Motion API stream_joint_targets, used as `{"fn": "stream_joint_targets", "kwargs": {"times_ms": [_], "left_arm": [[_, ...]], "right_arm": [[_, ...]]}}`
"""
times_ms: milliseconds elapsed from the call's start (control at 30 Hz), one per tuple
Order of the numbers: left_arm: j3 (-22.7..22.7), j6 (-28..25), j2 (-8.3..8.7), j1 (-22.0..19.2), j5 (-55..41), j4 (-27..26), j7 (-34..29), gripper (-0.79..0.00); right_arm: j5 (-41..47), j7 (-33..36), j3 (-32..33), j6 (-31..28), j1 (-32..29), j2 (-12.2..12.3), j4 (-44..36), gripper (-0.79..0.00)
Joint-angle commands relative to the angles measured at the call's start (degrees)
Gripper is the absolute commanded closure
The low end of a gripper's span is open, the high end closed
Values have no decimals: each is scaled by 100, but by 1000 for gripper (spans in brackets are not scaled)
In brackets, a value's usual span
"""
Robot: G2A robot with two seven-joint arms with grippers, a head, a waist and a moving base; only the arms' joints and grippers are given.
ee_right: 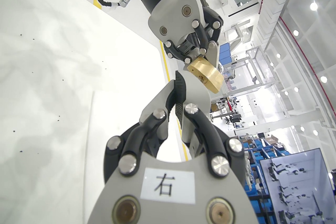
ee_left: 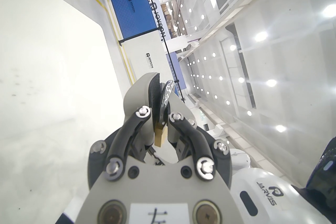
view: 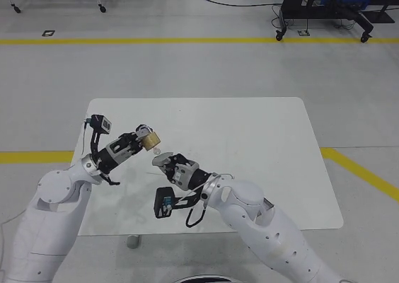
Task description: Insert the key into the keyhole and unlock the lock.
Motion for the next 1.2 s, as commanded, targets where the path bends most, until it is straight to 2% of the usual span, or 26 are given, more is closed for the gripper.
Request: {"fn": "stream_joint_targets", "kwargs": {"times_ms": [0, 200, 467, 567, 600, 700, 867, 1167], "left_arm": [[-16, -174, 11, 31, 148, -24, -145, 0], [-69, -313, 16, 114, 186, -59, -159, 0], [-155, -37, -7, 99, -105, 48, 225, 0], [-171, 64, -10, 98, -131, 52, 283, 0], [-175, 134, -9, 102, -114, 52, 306, 0], [-140, 453, 3, 82, 34, 20, 221, 0], [-98, 886, 16, 40, 183, -78, 152, 0], [-129, 978, 18, 62, 198, -139, 192, 0]], "right_arm": [[5, 11, 4, -3, -2, 6, -6, 0], [41, 18, -17, -28, 5, 19, -9, 0], [113, -89, -23, -101, -12, 50, -70, 0], [23, -170, -19, 54, -72, 71, -173, 0], [-154, -143, -32, 209, -136, 85, -226, -89], [-536, -1, -137, 441, -278, 106, -338, -194], [-785, 311, -279, 461, -294, 96, -336, -203], [-907, 764, -428, 553, -175, 42, -220, -191]]}}
